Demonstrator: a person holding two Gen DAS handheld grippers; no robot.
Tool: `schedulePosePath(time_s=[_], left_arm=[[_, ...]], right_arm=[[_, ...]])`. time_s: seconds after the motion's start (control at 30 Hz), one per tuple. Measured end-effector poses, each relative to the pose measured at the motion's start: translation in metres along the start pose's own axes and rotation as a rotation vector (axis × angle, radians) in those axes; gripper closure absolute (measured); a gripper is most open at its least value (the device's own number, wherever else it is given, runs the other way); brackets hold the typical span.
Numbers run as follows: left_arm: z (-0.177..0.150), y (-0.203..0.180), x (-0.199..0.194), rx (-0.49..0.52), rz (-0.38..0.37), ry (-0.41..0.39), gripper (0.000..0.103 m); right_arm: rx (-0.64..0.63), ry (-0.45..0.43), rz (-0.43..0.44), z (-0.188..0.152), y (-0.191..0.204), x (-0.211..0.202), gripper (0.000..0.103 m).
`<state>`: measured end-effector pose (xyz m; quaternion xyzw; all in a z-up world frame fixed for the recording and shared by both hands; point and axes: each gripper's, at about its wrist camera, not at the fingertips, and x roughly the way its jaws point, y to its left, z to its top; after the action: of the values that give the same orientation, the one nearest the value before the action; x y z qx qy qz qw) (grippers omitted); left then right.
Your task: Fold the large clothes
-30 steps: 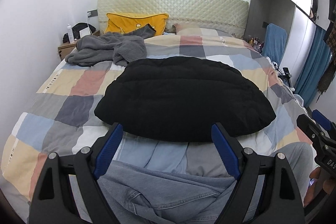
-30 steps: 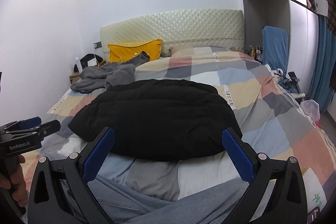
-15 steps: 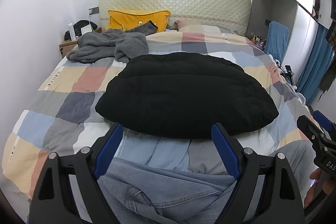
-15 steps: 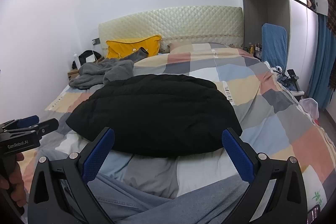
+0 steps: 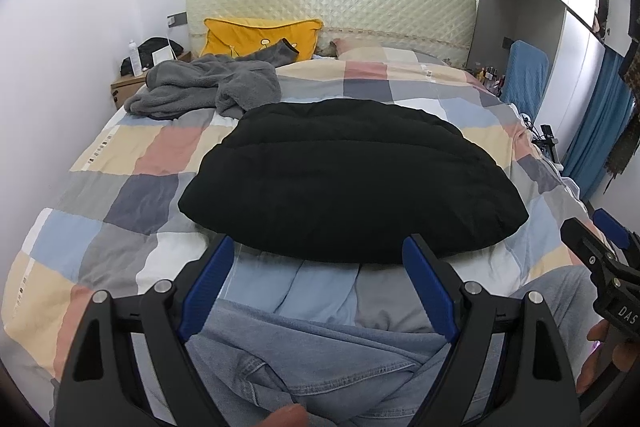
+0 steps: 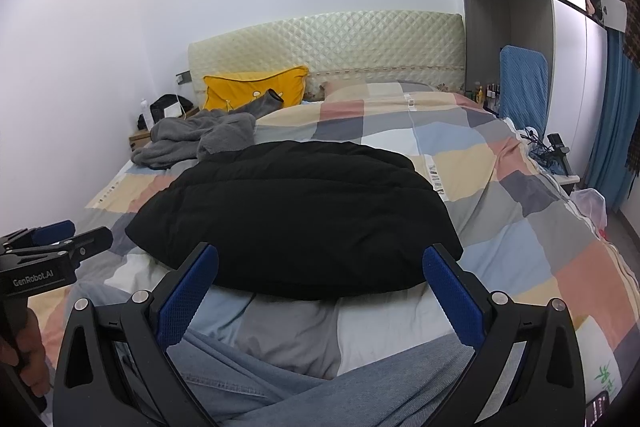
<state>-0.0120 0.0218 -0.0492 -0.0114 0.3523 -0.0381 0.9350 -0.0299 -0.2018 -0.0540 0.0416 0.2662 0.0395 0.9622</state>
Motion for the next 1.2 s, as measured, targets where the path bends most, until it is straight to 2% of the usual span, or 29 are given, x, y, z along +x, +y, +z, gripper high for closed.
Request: schedulePosePath(time_s=[1.2], left_arm=[[0.0017,-0.0087,0.0028,0.007,-0.021,0.007,0.017]], right_arm=[[0.005,-0.008,-0.013,0.0005,-0.0025,-0.0026,0.0]])
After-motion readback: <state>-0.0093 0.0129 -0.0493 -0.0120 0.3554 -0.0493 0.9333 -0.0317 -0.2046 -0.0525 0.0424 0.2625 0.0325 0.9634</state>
